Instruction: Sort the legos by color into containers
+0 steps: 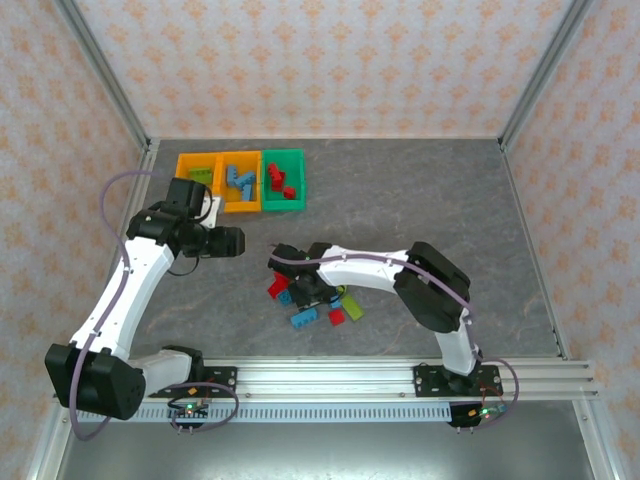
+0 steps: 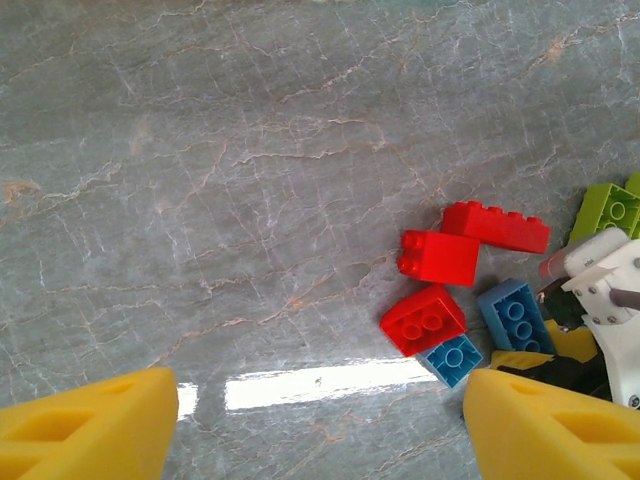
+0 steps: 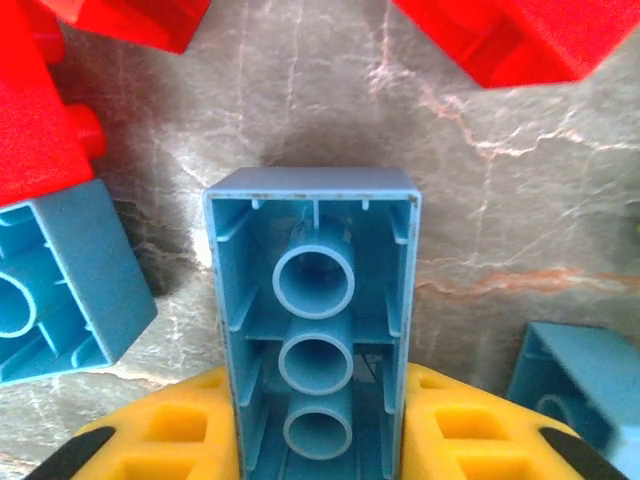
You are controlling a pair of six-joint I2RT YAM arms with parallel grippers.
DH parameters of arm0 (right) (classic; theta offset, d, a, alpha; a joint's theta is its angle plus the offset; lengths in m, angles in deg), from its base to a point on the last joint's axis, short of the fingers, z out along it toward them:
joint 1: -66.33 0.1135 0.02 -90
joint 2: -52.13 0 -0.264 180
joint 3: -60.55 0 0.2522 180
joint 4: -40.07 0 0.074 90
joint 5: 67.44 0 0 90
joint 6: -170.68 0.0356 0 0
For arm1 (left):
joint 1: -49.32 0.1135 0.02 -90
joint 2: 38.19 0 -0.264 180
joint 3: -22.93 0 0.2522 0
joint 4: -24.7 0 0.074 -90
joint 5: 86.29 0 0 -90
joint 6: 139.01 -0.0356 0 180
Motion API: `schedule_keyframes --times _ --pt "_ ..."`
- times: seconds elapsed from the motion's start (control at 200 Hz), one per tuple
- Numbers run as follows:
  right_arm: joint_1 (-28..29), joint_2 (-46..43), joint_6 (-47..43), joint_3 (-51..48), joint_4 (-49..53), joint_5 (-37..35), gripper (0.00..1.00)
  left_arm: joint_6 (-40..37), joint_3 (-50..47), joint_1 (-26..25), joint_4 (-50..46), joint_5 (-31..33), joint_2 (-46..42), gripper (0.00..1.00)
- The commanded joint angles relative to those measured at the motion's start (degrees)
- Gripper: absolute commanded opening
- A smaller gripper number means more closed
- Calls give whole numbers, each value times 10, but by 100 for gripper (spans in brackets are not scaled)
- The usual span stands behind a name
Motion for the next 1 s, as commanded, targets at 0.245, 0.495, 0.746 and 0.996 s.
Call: schedule_keyframes --times 0.245,0.495,0.746,0.996 --pt "1 -114 65 70 -76 -77 22 153 47 1 -20 101 -58 100" --pt "-54 12 36 241 -159 -101 22 248 41 1 -59 158 -103 100" --pt "-93 288 -11 645 -35 -115 22 255 54 -4 -82 140 -103 100" --pt "-102 382 -80 741 -140 -124 23 237 43 -8 -77 145 -108 100"
